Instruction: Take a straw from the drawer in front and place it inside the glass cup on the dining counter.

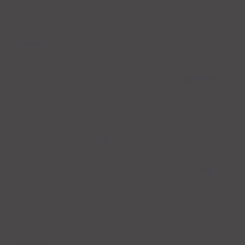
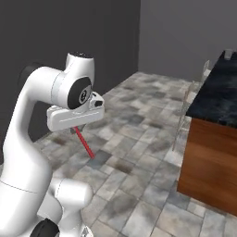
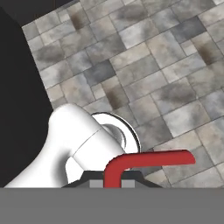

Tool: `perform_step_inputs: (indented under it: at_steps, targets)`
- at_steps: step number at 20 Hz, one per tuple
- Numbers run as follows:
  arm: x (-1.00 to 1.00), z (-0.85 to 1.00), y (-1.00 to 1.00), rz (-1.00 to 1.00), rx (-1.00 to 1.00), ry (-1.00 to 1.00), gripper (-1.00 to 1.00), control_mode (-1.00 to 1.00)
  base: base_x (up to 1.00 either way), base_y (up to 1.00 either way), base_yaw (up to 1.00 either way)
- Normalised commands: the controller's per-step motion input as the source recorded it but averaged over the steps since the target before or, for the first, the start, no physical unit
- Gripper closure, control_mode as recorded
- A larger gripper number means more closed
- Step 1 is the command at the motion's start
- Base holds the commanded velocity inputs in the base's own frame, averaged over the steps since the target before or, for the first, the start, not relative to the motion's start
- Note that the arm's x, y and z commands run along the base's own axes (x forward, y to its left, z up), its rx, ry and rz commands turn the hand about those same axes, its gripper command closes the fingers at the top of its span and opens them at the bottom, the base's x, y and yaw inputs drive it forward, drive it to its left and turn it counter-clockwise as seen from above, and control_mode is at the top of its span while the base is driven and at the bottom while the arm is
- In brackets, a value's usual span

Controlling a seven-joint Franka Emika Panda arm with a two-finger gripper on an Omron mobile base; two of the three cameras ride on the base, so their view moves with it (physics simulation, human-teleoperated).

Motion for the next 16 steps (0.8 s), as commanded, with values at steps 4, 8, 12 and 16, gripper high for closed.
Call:
perform_step_inputs:
  at_steps: [4,8,12,16]
  targets:
    - [0.00,0.00,0.00,0.00,0.00,0.00,1.00,1.00,0.63,0.80,-0.43]
    - [0.00,0.00,0.00,0.00,0.00,0.00,1.00,1.00,0.64,0.77,-0.43]
    - [0.00,0.00,0.00,0.00,0.00,0.00,1.00,1.00,0.70,0.78,-0.43]
    - [0.00,0.00,0.00,0.00,0.00,0.00,1.00,1.00,0.81,0.71,-0.37]
